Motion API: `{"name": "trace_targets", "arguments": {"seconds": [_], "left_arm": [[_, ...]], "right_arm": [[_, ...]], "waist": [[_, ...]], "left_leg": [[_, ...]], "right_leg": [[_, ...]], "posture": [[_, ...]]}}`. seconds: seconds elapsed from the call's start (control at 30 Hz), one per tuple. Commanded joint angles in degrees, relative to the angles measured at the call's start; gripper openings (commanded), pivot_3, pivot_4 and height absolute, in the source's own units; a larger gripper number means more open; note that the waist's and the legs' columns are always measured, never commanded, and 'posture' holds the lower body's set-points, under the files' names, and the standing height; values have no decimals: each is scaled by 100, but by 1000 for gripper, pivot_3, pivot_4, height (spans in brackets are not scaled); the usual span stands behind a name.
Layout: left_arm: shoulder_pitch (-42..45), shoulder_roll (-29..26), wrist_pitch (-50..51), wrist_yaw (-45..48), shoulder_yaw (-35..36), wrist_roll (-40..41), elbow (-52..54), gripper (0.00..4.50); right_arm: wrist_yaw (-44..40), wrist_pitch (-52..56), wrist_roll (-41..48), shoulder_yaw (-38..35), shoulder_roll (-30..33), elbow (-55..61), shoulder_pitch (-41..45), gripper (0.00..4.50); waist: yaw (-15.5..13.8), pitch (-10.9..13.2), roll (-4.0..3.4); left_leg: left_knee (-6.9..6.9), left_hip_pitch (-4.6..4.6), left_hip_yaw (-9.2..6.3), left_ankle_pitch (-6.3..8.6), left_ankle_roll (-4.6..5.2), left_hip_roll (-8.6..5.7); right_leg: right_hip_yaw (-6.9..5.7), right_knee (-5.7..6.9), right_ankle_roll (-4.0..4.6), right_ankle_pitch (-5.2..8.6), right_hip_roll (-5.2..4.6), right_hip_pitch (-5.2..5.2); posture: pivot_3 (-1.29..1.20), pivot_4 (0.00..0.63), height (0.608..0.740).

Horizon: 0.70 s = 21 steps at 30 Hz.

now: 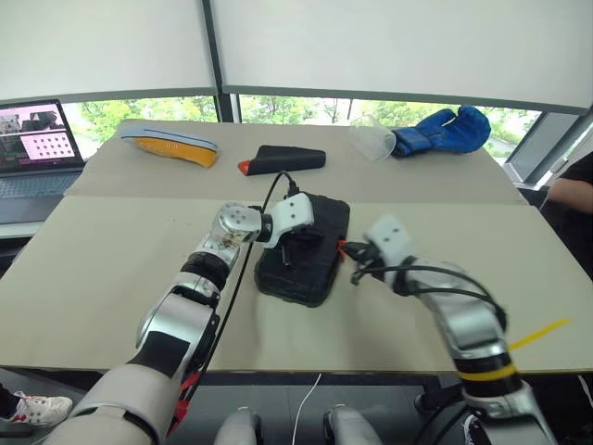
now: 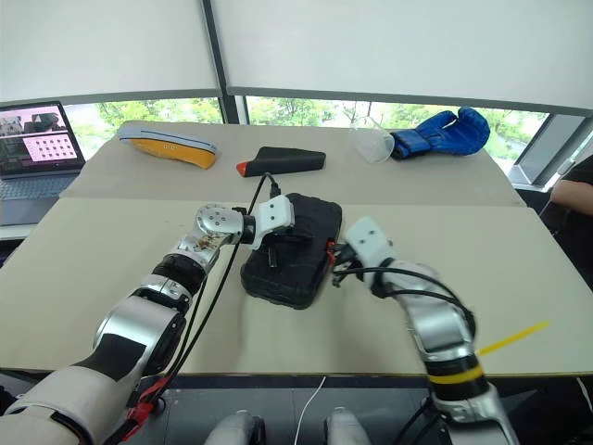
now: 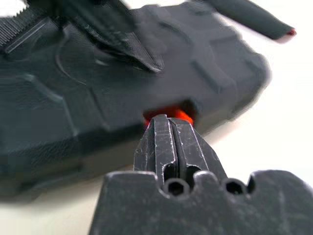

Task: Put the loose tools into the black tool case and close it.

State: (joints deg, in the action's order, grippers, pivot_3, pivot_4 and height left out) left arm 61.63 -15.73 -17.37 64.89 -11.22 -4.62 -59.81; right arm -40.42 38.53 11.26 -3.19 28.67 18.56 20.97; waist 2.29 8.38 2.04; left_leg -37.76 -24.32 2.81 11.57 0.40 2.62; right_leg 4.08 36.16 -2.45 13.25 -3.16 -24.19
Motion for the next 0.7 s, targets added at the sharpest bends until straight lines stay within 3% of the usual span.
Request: {"name": "trace_targets", "arguments": {"seconds": [0.03,0.3,0.33,0.43,0.7], "left_arm": [[-310,-594,581,707,296,367,265,1475],[-1302,-2787,3340,2341,1114,1722,2810,4384],[-1438,-3030,3566,2334,1222,1798,2955,4496],[-1773,-3452,4057,2225,1497,2012,3273,4496],[-2394,-3517,3929,1640,1762,2140,3721,4496]], "right_arm": [[-807,463,1221,-1082,658,857,-337,1450],[-2397,1058,2782,-2818,2406,660,-1393,4228],[-2532,1124,2893,-2950,2573,550,-1465,4413],[-2715,1020,2941,-3097,2881,246,-1585,4413],[-2485,404,2569,-2678,2920,-201,-1467,4413]], "waist": [[55,1,1],[94,45,12],[84,48,15],[19,48,15],[-149,52,21]], "left_leg": [[2,2,0,0,0,4],[9,3,-7,0,-1,21],[8,2,-7,0,-1,22],[8,5,-7,0,-1,18],[0,-1,6,-1,-1,9]], "right_leg": [[0,0,3,-1,3,-1],[-6,13,12,17,16,-13],[-6,11,11,16,15,-13],[-12,2,9,18,6,-6],[-15,-1,3,20,-13,-9]], "posture": [[0,150,734],[0,150,734],[0,150,734],[0,150,734],[0,150,734]]}}
